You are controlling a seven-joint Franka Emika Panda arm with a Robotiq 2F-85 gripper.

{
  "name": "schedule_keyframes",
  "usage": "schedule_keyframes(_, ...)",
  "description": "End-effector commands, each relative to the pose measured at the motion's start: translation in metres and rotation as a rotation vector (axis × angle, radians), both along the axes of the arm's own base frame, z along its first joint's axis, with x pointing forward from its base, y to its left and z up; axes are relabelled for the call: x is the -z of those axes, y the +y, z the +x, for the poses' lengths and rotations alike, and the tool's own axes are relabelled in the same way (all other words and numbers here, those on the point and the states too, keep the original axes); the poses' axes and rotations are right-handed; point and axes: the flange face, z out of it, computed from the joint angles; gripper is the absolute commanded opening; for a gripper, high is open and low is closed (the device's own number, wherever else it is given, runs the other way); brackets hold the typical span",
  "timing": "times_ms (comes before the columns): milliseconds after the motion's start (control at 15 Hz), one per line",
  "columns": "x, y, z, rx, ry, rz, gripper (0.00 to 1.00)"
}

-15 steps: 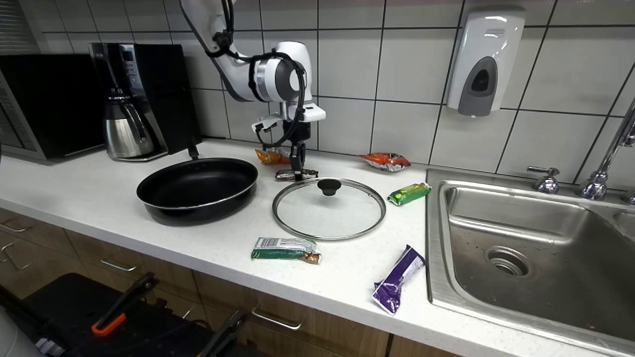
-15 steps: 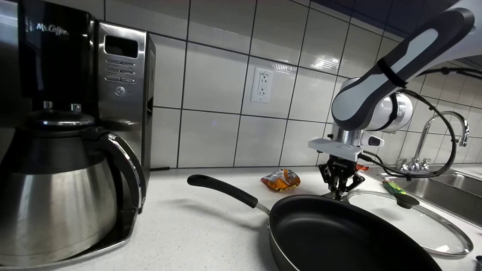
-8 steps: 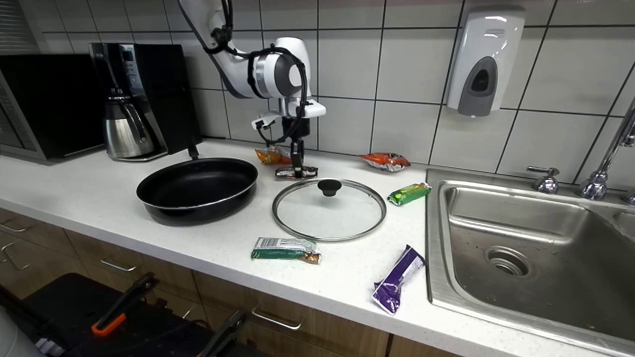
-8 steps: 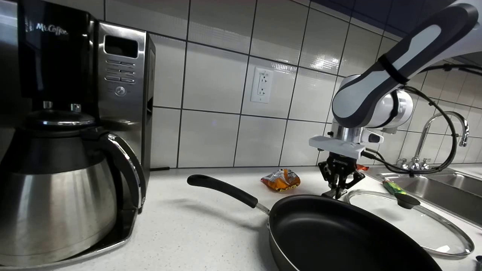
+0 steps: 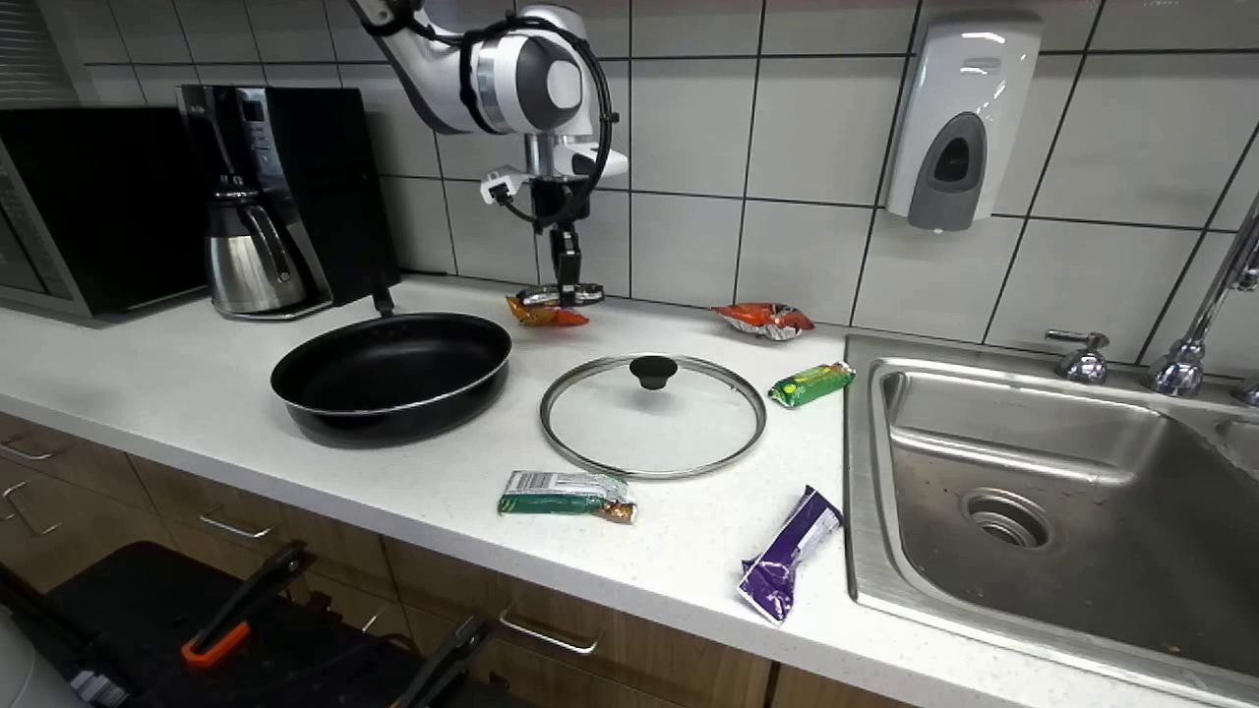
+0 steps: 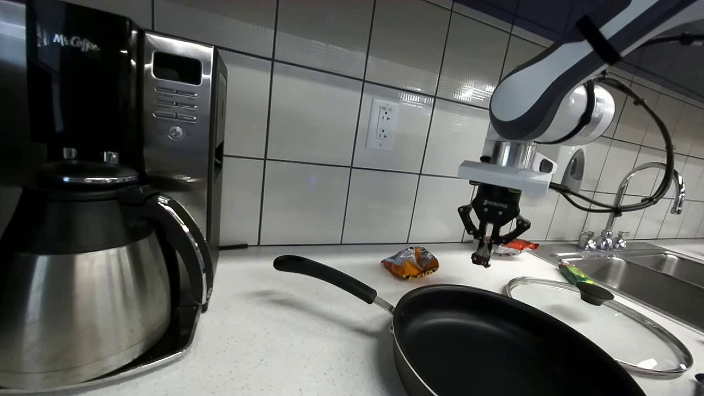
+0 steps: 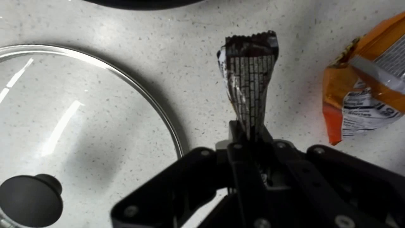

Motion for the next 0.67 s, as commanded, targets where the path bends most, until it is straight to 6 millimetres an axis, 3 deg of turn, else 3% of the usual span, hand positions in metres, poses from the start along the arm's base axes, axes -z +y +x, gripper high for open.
schedule_keyframes(0, -0.038, 0.015, -0.023, -0.137, 0.015, 0.015, 0.03)
schedule_keyframes(267, -0.053, 0.040, -0.039, -0.283, 0.057, 0.048, 0.03)
schedule_keyframes(600, -0.046, 0.071, -0.049, -0.350, 0.115, 0.049, 0.03)
